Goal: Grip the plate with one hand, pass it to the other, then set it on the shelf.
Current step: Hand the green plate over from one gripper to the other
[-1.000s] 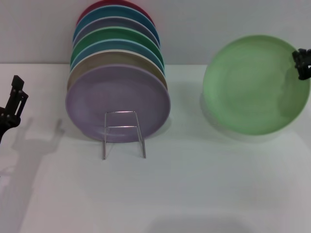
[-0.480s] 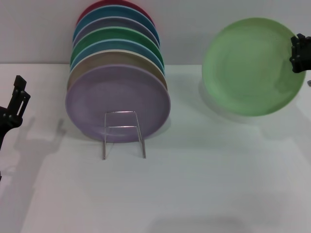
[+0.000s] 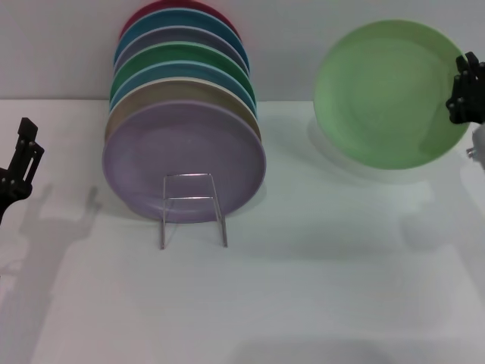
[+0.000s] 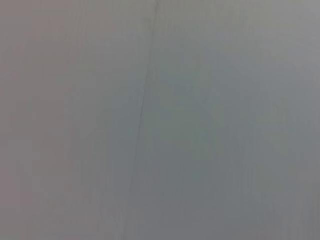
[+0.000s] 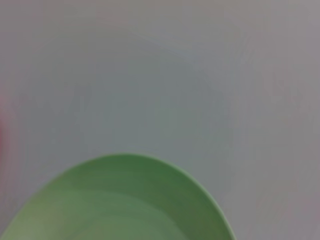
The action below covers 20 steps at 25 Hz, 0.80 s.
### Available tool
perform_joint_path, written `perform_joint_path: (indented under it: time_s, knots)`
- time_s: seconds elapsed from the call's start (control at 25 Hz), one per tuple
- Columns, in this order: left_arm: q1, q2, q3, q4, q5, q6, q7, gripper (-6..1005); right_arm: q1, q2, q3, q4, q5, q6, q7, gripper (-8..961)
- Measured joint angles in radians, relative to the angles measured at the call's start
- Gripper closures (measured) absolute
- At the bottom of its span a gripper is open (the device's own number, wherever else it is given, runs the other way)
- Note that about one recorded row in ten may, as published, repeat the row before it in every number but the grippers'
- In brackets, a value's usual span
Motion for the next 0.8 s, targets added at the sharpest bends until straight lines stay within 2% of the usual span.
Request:
perform_joint_path:
  time_s: [0.08,0.12,0.16,0.24,0.28,0.32,0.4,0.52,0.56,0.68,0.8]
  knots:
    - [0.002,0.000,0.000,0.000,0.000,0.001,0.000,218,-0.010,0.000,-0.061,-0.072,0.002,-0.158,0.008,931]
    - [0.003,0.000,-0.001,0.001,0.000,0.001,0.000,218,-0.010,0.000,-0.061,-0.072,0.002,-0.158,0.008,931]
    - [0.004,0.000,-0.001,0.002,0.000,0.001,0.000,218,-0.011,0.001,-0.090,-0.120,0.003,-0.253,0.031,931]
    - [0.008,0.000,0.001,0.002,0.000,0.002,0.000,218,-0.009,0.001,-0.101,-0.145,0.003,-0.296,0.046,931]
    - [0.012,0.000,0.003,0.000,0.000,0.009,-0.005,218,0.003,0.000,-0.119,-0.212,0.003,-0.390,0.097,931]
    - [0.012,0.000,0.003,0.000,0.000,0.009,-0.005,218,0.003,0.000,-0.119,-0.212,0.003,-0.390,0.097,931]
    - [0.015,0.000,0.005,0.000,0.000,0.017,-0.015,218,0.022,-0.001,-0.133,-0.284,0.003,-0.477,0.148,931]
    - [0.024,-0.003,0.022,-0.002,0.002,0.041,-0.046,218,0.061,0.002,-0.161,-0.448,0.004,-0.667,0.240,931]
    - [0.028,-0.003,0.030,-0.005,0.002,0.051,-0.050,218,0.061,0.002,-0.161,-0.448,0.004,-0.667,0.240,931]
    - [0.046,-0.002,0.065,-0.009,0.004,0.097,-0.052,218,0.064,0.004,-0.197,-0.535,0.004,-0.805,0.302,932]
    - [0.054,-0.002,0.093,-0.010,0.004,0.118,-0.052,218,0.053,0.004,-0.218,-0.558,0.005,-0.852,0.317,933]
